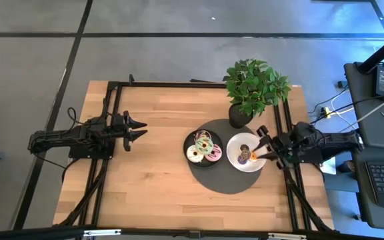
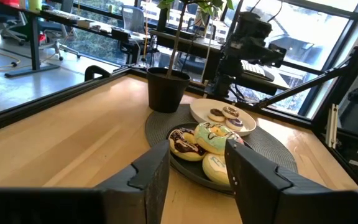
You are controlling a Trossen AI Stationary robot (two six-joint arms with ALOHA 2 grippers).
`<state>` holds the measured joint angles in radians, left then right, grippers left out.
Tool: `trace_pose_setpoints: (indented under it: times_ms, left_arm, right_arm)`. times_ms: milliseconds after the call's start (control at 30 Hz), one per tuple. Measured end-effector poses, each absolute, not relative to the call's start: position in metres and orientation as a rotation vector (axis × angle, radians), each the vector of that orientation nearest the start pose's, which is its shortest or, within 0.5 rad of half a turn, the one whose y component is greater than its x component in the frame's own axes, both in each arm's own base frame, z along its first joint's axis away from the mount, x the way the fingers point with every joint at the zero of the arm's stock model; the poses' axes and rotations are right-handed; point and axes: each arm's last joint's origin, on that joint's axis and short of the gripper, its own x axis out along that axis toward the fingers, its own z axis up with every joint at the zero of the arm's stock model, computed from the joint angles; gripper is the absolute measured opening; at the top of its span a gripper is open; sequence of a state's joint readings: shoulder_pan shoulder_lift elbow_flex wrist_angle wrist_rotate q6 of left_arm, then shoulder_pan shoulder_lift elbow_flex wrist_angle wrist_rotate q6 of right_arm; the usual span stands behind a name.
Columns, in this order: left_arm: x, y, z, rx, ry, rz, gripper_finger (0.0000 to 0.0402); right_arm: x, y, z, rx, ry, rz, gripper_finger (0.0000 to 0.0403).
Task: Pick & Place donuts
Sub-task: Return to Home Position
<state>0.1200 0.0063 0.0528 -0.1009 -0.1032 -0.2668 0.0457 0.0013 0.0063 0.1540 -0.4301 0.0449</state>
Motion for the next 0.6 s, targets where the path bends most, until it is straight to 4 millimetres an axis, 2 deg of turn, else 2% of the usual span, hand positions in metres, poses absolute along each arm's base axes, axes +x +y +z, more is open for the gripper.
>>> trace_pose_setpoints:
  times_ms: [200,433,600]
  left_arm:
    - [0.0933,0.0143,0.1712,-0.266,0.024,0.229,0.0150]
    - [0.0933,0.0143,0.1712,-0.266,0.024,0.229,0.0150]
    - [0.0933,0.0143,0.1712,-0.266,0.024,0.229,0.0149]
  right_arm:
    - [0.0946,0.0077,0.1801,-0.005,-0.152,0.335,0.0136]
    - [0.0956,0.0072,0.1723,0.059,-0.062,0.332,0.0136]
    - [0.0956,0.0072,0.1721,0.059,-0.060,0.332,0.0136]
